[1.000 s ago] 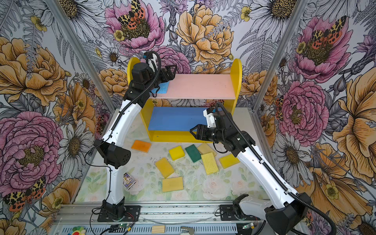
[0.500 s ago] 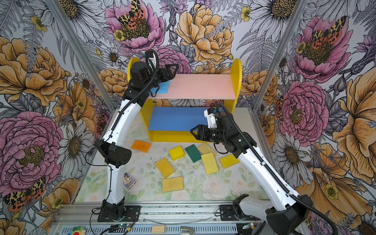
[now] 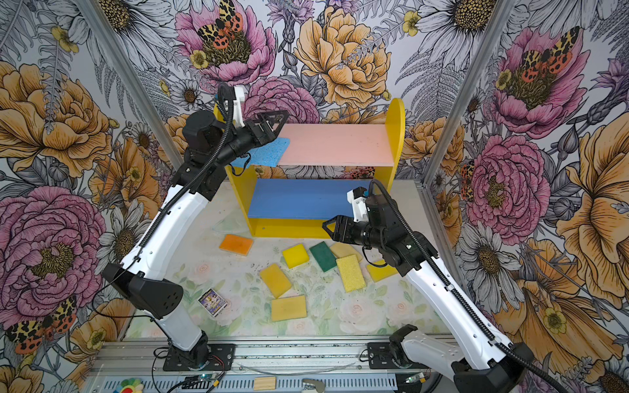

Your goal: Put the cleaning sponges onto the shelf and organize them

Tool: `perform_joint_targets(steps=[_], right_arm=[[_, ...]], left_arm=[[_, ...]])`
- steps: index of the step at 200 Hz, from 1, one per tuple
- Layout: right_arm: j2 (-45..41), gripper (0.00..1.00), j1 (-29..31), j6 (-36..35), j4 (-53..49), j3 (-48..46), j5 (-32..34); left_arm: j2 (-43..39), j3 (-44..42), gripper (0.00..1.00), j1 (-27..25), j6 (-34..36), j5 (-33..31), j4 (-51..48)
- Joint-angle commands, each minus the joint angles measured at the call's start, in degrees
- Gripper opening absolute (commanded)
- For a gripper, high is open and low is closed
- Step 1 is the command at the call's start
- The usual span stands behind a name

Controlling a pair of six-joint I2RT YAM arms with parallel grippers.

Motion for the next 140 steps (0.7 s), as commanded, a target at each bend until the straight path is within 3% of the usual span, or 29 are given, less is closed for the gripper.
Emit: perform_joint_targets(steps=[1,30,78,121,140], right_arm=[[-1.68,0.63,0.25,1.67,1.16,-0.85,0.42],[-1.38,0.63,3.72,1.94,1.17,1.71,3.07],[4.37,0.6,7.65,-1.85,1.79,7.01,3.89],[13.64,0.44,11.59,-3.88,6.44,16.56,1.47],[18.34,0.39,11.98,-4.57,8.29,22.32,0.13]], left_arm=[[1.66,0.36,0.99,2.05,-1.23,2.42,1.47],[3.11,-0.51,0.99,5.1,-5.57,4.83,4.24],[-10.04,-8.75,0.99,1.93,-3.69,9.0,4.86],[-29.54,-21.67,0.98,-0.53,3.18,1.85,-8.53],[-36.5,-27.42,0.9,-0.31,6.17,-4.17,-17.98]])
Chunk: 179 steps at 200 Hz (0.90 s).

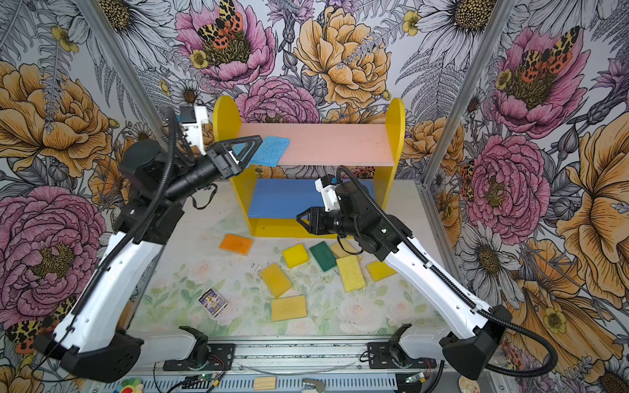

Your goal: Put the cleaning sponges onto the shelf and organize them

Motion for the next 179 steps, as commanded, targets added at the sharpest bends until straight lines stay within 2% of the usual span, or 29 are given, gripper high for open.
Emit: perform_joint_targets(steps=[1,18,26,42,73,81,113,179], right_arm=[[4.23,0.38,0.65,-1.96,5.01,6.89,-2.06],[8.89,0.29,0.63,-3.11,5.1,12.72,-2.21],[11.23,0.23,0.65,-3.41,5.2,15.19,-2.6],[15.65,0.1,0.65,-3.44,5.09,20.26,-3.71],[21.97,0.04,0.65,-3.38,5.05,28.23,-4.77],[23.13,0.04,0.57,-3.43,5.05,29.74,-5.01],[26.42,0.01,0.22,-3.23,4.96,33.43,-4.88],[30.49,0.01,-2.21,-2.42,4.95,38.69,-6.66]], left_arm=[[-7.58,-5.59,0.89,0.79,5.13,-7.83,-12.82],[-11.63,-10.5,0.77,2.99,5.71,-10.03,-18.48],[-12.97,-13.01,0.66,4.93,4.63,-8.91,-18.7],[-13.78,-16.15,0.56,8.22,3.28,-6.07,-18.45],[-11.37,-19.75,0.21,14.38,1.19,0.59,-14.44],[-10.83,-20.78,0.16,16.27,-0.35,2.9,-11.78],[-8.11,-22.02,0.14,19.87,-3.62,7.09,-6.03],[-3.87,-20.33,0.14,20.1,-4.54,8.14,-3.4]])
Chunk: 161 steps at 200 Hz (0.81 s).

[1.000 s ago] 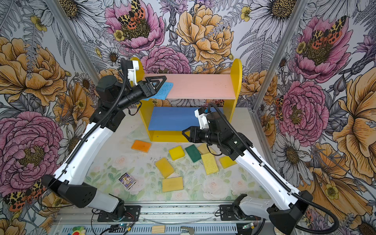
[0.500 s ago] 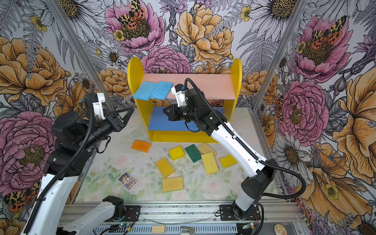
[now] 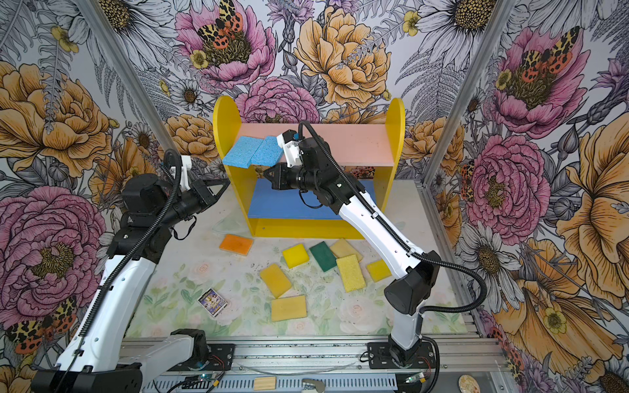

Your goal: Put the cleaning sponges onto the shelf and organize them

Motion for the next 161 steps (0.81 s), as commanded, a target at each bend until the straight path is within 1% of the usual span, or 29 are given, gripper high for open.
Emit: perform_joint_targets(steps=[1,76,129,161], right_arm=[[1.85,0.01,-1.44,0.34,0.78,3.26,-1.98],[5.0,0.01,-2.95,1.17,0.78,7.47,-4.2],[3.85,0.01,-3.44,1.05,0.73,7.95,-4.33],[2.13,0.01,-2.76,1.29,0.78,6.4,-5.31]], left_arm=[[1.12,2.0,0.15,0.43,-1.24,1.89,2.83],[5.46,4.43,0.14,0.2,-1.76,1.09,5.22],[9.7,8.35,0.15,-1.38,-1.16,0.0,5.25],[10.99,9.27,0.15,-2.34,-0.81,-0.41,5.25]])
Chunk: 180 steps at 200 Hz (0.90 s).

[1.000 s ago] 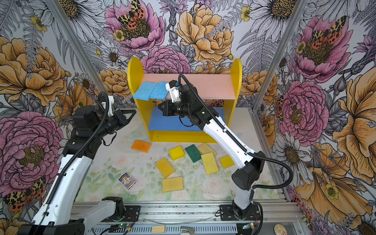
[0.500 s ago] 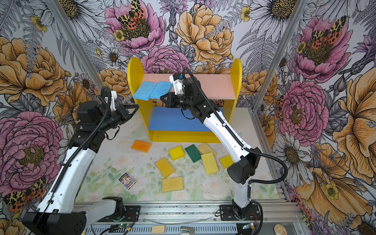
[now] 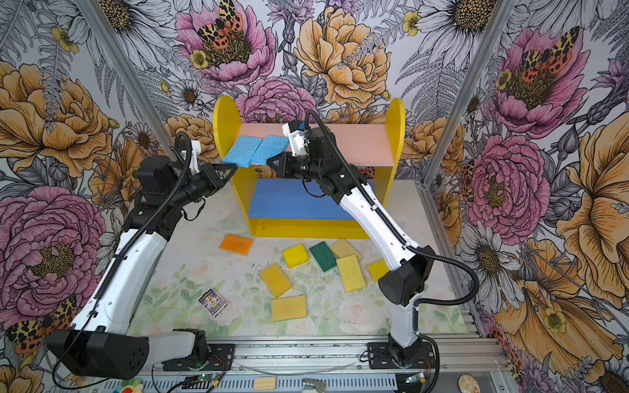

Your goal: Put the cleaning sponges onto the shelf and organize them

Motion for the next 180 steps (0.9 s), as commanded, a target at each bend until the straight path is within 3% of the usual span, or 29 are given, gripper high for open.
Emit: perform_joint_targets(steps=[1,36,180], right_arm=[[-2.21,0.01,0.27,0.25,0.59,-0.08,-1.35],[-4.59,0.01,1.67,-0.36,0.61,-2.76,-1.24],[-0.12,0.0,0.95,0.23,0.59,-0.8,-2.5]], left_arm=[[0.46,1.61,0.15,-0.8,0.61,-0.78,1.23],[0.56,0.88,0.14,-1.26,0.8,-0.89,1.23],[6.91,6.45,0.14,-0.61,2.24,-0.63,0.68]])
